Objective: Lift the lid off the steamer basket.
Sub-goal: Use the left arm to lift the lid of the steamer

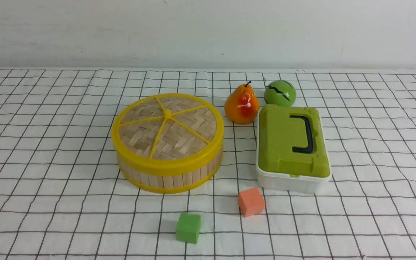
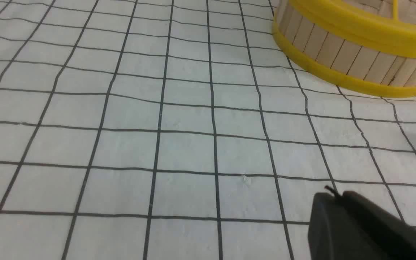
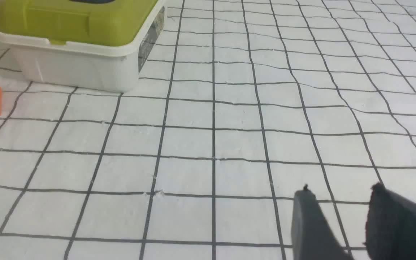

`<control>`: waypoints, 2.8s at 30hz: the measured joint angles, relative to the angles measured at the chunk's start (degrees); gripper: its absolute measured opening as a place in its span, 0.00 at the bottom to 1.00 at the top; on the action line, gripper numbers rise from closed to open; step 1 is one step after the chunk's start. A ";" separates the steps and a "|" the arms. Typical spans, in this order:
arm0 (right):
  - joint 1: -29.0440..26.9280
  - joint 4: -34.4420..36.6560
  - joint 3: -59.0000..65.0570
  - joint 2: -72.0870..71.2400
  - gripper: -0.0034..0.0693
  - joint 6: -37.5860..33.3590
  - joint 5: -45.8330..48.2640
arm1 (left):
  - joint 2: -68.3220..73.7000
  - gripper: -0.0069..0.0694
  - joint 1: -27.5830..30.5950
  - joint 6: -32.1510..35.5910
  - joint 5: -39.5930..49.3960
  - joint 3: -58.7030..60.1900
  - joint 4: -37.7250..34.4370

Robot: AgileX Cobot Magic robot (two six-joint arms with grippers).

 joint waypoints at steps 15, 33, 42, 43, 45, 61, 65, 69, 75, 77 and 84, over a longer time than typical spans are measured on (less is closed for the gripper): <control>0.00 0.00 0.00 0.00 0.38 0.00 0.00 | 0.00 0.13 0.00 0.00 0.00 0.00 0.00; 0.00 0.00 0.00 0.00 0.38 -0.01 0.00 | 0.00 0.14 0.00 0.00 -0.05 0.00 0.00; 0.00 0.00 0.00 0.00 0.38 -0.01 0.00 | 0.00 0.15 0.00 0.00 -9.17 0.00 -0.05; 0.00 0.00 0.00 0.00 0.38 -0.01 0.00 | 0.00 0.15 0.00 0.00 -13.95 0.00 -0.05; 0.00 0.00 0.00 0.00 0.38 -0.01 0.00 | 0.00 0.15 0.00 0.00 -16.62 0.00 -0.05; 0.00 0.00 0.00 0.00 0.38 -0.01 0.00 | 0.00 0.15 0.00 -17.63 -56.30 -0.25 -1.60; 0.00 0.00 0.00 0.00 0.38 -0.01 0.00 | 0.73 0.11 0.00 -28.85 -48.29 -8.70 0.37; 0.00 0.00 0.00 0.00 0.38 -0.01 0.00 | 8.35 0.07 0.00 -28.94 -29.83 -24.53 7.74; 0.00 0.00 0.00 0.00 0.38 -0.01 0.00 | 24.55 0.07 0.00 -28.58 -14.38 -38.23 13.40; 0.00 0.00 0.00 0.00 0.38 -0.01 0.00 | 30.75 0.07 0.00 -28.58 -12.52 -38.81 13.97; 0.00 0.00 0.00 0.00 0.38 0.03 0.00 | 54.15 0.07 -8.72 -23.80 -5.92 -44.18 0.33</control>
